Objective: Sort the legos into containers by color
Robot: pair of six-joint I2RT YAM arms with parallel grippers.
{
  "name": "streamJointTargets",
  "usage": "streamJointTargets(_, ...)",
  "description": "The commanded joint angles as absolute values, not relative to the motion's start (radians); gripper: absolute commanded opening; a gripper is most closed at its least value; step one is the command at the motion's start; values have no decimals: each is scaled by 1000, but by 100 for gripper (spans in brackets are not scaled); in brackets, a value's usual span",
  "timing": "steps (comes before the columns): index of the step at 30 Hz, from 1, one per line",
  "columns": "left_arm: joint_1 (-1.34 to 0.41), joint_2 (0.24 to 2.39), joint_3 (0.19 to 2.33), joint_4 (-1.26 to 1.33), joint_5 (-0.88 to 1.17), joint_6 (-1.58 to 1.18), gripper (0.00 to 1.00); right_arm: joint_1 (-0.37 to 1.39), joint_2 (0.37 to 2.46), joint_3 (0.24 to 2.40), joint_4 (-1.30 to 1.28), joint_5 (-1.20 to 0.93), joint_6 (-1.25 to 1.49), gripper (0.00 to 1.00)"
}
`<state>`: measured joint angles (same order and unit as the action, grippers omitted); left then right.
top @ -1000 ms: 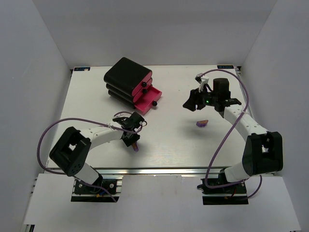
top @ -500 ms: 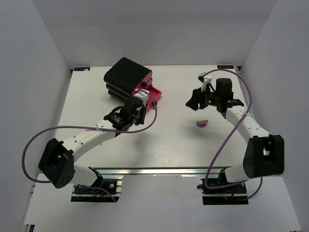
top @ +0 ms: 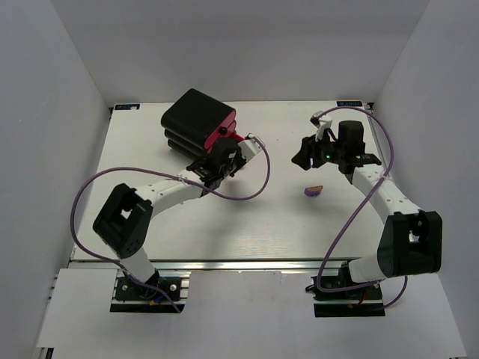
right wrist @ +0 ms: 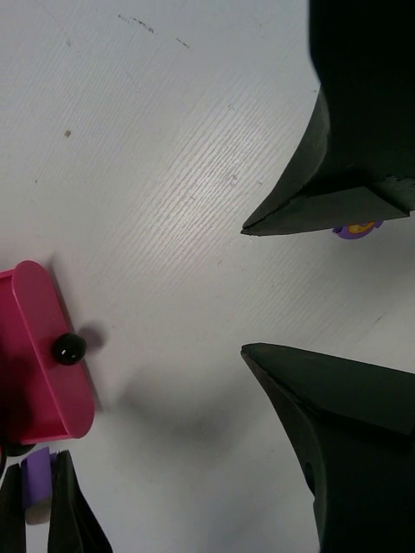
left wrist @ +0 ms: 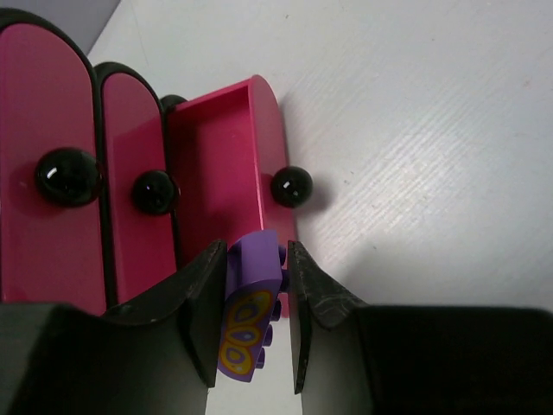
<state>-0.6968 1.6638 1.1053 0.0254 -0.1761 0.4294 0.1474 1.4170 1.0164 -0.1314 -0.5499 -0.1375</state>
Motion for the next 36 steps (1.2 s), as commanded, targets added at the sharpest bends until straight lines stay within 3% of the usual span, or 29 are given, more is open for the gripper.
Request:
streamJointTargets(1, -683, 1687, 1146, 178, -228, 518, 3, 137, 1379, 1012, -118, -566, -155, 59)
streamJointTargets(4, -683, 1753, 1178, 198, -282, 540, 4, 133, 1371, 1012, -123, -568, -156, 60)
streamJointTargets(7, -683, 1812, 1213, 222, -334, 538, 11, 135, 1364, 1008, -126, -566, -169, 62)
streamJointTargets(8, -683, 1825, 1229, 224, -344, 532, 27, 135, 1367, 1009, -133, -566, -176, 63)
streamJointTargets(9, -683, 1847, 1238, 218, -354, 523, 37, 132, 1367, 1012, -155, -568, -202, 71)
streamJointTargets(13, -683, 1881, 1284, 167, -399, 486, 61, 135, 1378, 1040, -230, -545, -290, 78)
streamJointTargets(21, -683, 1850, 1295, 134, -422, 460, 70, 135, 1339, 1016, -339, -592, -593, 78)
streamJointTargets(23, -683, 1803, 1295, 120, -410, 411, 69, 136, 1336, 1009, -400, -618, -754, 75)
streamJointTargets(24, -683, 1780, 1295, 92, -399, 390, 66, 133, 1339, 1006, -432, -633, -831, 67)
streamJointTargets(26, -683, 1696, 1301, 48, -338, 300, 35, 137, 1356, 1003, -612, -670, -1188, 62)
streamJointTargets(28, -683, 1595, 1299, -44, -293, 227, 3, 135, 1374, 974, -687, -648, -1395, 64)
streamJointTargets(30, -683, 1513, 1272, -109, -212, 143, 0, 141, 1381, 945, -664, -582, -1505, 70)
streamJointTargets(31, -683, 1473, 1229, -124, -184, 120, 3, 141, 1396, 931, -649, -568, -1525, 71)
streamJointTargets(32, -683, 1386, 1201, -142, -164, 82, 24, 141, 1408, 934, -638, -539, -1537, 73)
streamJointTargets(33, -683, 1343, 1174, -175, -147, 69, 38, 140, 1423, 943, -649, -526, -1573, 77)
streamJointTargets(35, -683, 1251, 1073, -198, -138, 42, 63, 137, 1482, 1000, -682, -509, -1603, 84)
streamJointTargets(36, -683, 1158, 1037, -210, -144, 37, 66, 140, 1521, 1021, -728, -502, -1633, 89)
